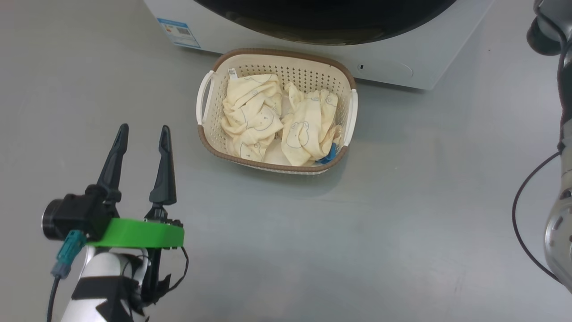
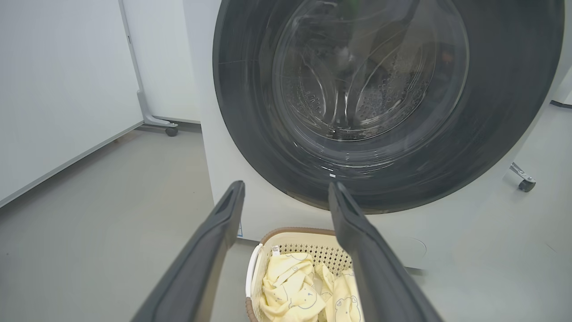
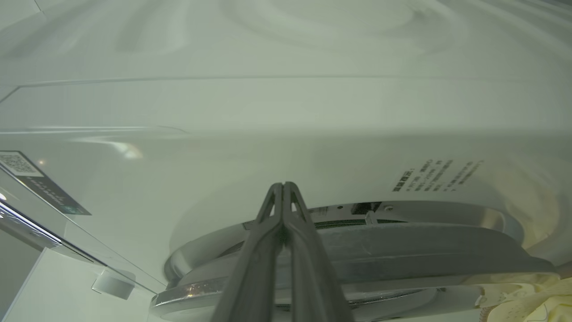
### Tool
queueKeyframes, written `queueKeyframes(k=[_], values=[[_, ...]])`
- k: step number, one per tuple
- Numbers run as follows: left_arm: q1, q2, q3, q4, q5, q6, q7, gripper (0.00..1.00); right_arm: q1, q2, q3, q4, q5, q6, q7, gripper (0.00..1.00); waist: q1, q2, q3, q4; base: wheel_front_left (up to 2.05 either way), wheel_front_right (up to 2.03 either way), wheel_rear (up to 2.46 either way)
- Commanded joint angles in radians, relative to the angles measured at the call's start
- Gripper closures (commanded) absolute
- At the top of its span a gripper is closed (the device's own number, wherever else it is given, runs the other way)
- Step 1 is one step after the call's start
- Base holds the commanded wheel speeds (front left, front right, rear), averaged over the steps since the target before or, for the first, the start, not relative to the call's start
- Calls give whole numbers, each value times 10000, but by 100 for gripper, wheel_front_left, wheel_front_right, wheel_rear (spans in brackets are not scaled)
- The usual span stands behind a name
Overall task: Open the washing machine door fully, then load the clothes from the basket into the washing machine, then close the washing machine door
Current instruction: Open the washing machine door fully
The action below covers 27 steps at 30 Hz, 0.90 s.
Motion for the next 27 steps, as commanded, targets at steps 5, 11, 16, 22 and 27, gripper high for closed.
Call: queueKeyframes(k=[5,11,16,22,27], values=[[-372,139,186,-259,-22,-30,-66,0,-474,272,407,-394,33,-27,215,100,-2,0,254,220,0,0,0],[-467,119,124,-272,-83,-31,-66,0,-657,283,586,-240,-187,-27,354,100,-2,0,423,346,0,0,0],[-497,78,78,-262,-125,-32,-66,0,-851,292,657,-121,-321,-27,407,100,-2,0,505,393,0,0,0],[-557,37,22,-254,-181,-32,-67,0,-1114,301,680,26,-417,-27,444,100,-2,0,607,478,0,0,0],[-598,-7,-19,-213,-255,-32,-67,0,-1421,294,702,250,-584,-27,485,100,-2,0,793,587,0,0,0]])
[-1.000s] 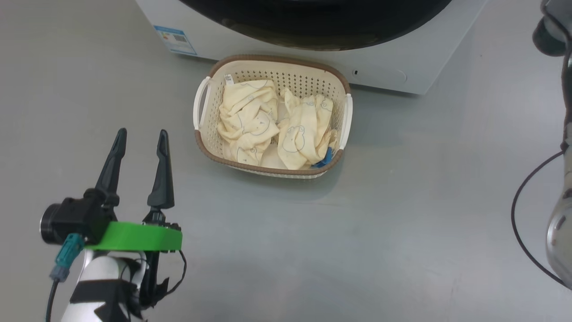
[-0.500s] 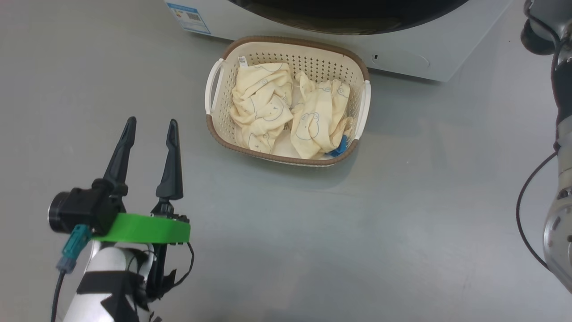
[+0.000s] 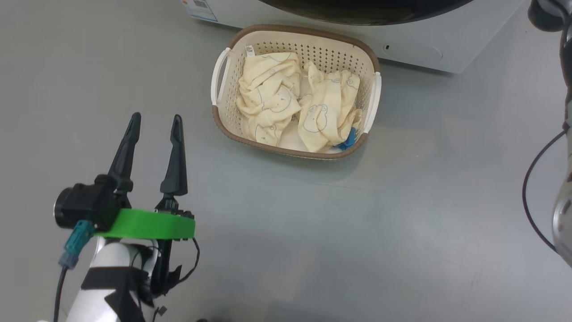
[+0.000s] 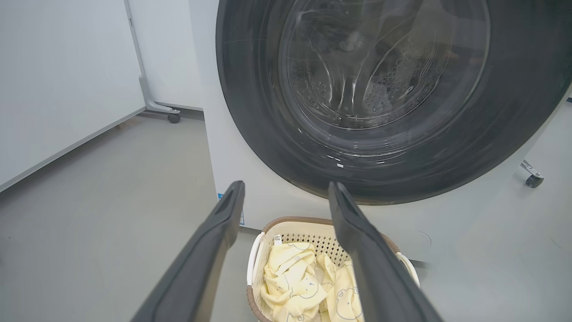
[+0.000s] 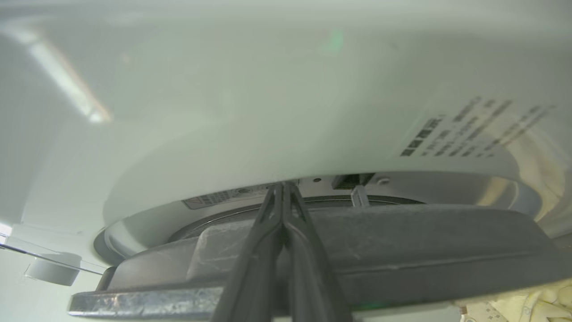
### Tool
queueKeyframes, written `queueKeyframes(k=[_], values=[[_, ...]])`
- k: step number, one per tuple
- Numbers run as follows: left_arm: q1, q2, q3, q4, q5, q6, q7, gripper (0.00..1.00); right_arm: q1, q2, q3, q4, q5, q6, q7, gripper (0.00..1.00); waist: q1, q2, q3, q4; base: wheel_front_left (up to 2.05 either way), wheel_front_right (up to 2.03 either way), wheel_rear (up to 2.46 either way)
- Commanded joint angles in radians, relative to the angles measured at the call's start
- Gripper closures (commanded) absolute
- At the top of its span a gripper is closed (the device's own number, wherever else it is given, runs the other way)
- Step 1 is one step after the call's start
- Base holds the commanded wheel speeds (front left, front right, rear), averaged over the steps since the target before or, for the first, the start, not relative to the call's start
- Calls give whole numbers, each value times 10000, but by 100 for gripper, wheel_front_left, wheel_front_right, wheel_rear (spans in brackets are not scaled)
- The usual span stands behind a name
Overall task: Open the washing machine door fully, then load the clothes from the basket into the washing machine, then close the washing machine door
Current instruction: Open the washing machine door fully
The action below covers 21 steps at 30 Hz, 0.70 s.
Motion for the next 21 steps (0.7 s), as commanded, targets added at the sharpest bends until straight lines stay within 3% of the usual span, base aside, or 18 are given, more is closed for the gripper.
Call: queueKeyframes(k=[1,21], values=[[-189,171,303,-260,-53,6,-67,0,-604,252,150,-273,-85,-27,62,100,0,-1,68,49,0,0,0],[-241,62,305,-330,0,6,-67,0,-584,273,252,257,-48,-27,1459,100,0,-1,-41,41,0,0,0]])
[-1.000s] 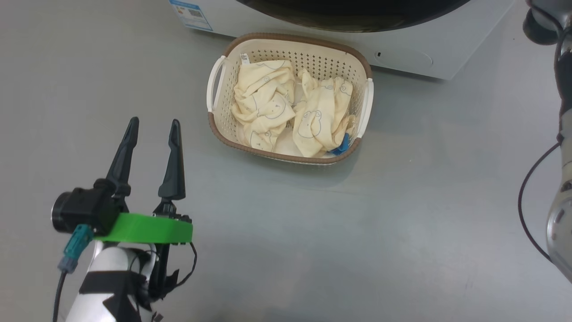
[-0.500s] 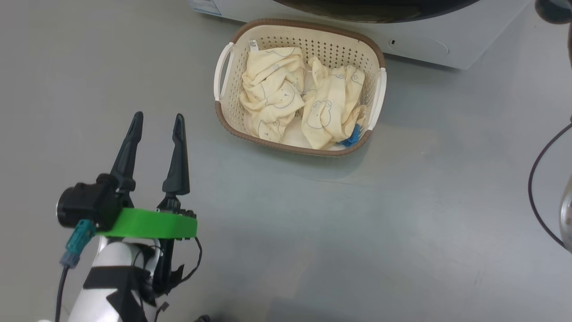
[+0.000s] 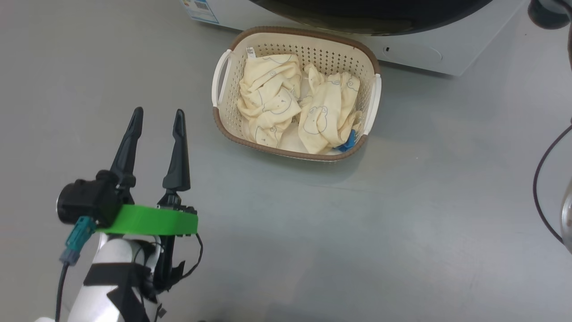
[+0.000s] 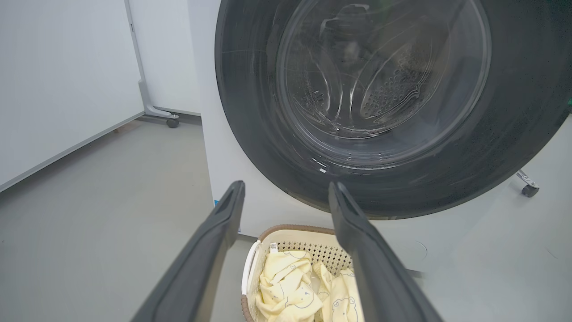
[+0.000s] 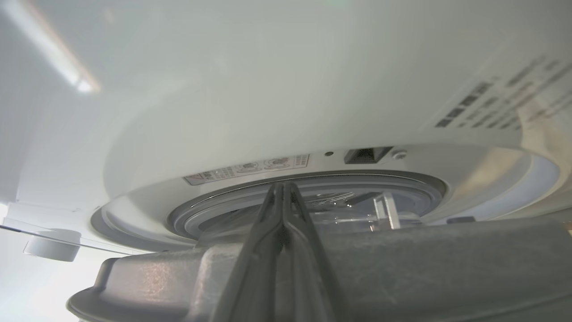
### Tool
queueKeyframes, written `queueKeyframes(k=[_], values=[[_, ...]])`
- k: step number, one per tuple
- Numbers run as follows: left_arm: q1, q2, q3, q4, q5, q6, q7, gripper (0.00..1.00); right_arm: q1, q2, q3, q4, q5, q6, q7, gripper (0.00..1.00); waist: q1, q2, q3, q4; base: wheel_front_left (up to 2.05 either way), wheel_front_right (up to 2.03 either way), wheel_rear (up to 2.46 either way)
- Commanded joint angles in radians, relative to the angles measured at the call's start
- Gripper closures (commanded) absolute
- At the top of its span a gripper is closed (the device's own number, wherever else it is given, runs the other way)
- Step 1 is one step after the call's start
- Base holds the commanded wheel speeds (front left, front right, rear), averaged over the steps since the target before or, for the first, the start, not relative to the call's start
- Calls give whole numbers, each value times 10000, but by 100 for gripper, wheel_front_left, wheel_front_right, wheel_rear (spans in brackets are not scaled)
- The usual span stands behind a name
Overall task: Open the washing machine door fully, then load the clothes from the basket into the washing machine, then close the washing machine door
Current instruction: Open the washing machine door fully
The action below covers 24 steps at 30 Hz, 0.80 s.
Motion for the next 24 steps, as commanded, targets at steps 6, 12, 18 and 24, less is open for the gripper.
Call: queueKeyframes(k=[6,12,18,24], values=[[-4,253,319,-362,79,6,-67,0,81,412,229,-26,52,-27,761,100,0,0,-162,-70,0,0,0],[51,312,354,-370,104,6,-67,0,283,422,346,83,119,-27,1720,100,0,0,-315,-162,0,0,0],[126,392,347,-355,147,6,-67,0,758,441,561,-178,272,-27,2450,100,0,0,-607,-321,0,0,0],[227,498,307,-303,151,6,-67,0,1435,448,964,-490,544,-27,3053,100,0,0,-982,-468,0,0,0]])
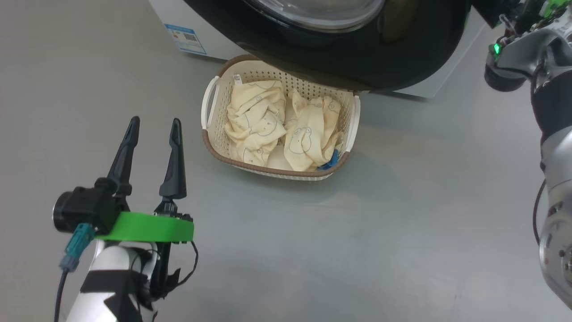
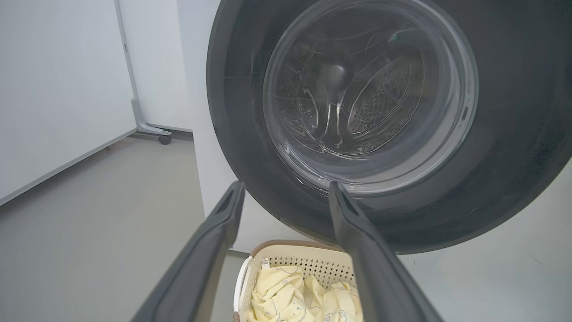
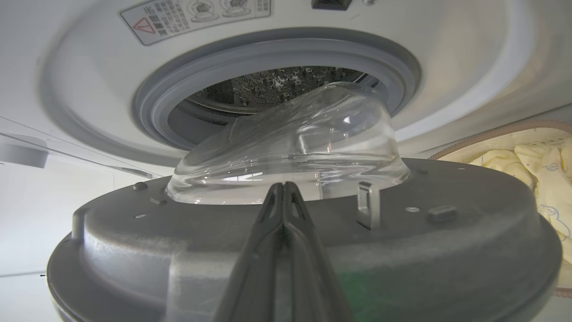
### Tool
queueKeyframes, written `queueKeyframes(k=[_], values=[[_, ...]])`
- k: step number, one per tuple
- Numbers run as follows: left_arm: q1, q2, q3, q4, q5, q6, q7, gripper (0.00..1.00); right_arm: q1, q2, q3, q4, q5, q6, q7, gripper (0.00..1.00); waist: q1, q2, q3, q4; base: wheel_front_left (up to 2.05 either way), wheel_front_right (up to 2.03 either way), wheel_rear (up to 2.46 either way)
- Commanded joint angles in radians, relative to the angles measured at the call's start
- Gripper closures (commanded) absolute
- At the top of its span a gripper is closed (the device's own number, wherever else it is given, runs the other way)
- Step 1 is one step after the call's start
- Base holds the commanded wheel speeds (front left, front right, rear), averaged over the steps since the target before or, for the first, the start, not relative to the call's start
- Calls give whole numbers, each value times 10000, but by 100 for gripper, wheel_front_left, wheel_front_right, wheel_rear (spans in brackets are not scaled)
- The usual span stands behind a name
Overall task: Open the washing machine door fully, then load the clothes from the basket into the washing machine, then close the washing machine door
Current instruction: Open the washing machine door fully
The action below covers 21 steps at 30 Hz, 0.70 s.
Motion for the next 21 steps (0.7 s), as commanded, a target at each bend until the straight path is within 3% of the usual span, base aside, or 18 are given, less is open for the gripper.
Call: queueKeyframes(k=[1,9,21], values=[[7,328,312,-285,61,6,-67,0,-2,353,294,-402,97,-27,204,100,0,-1,-119,-60,0,0,0],[154,427,286,-262,68,6,-67,0,728,354,1280,-980,943,-27,763,100,0,-1,-423,-137,0,0,0],[435,632,55,-191,90,6,-67,0,2502,355,3998,-2623,2865,-27,1278,100,0,-1,-1141,-258,0,0,0]])
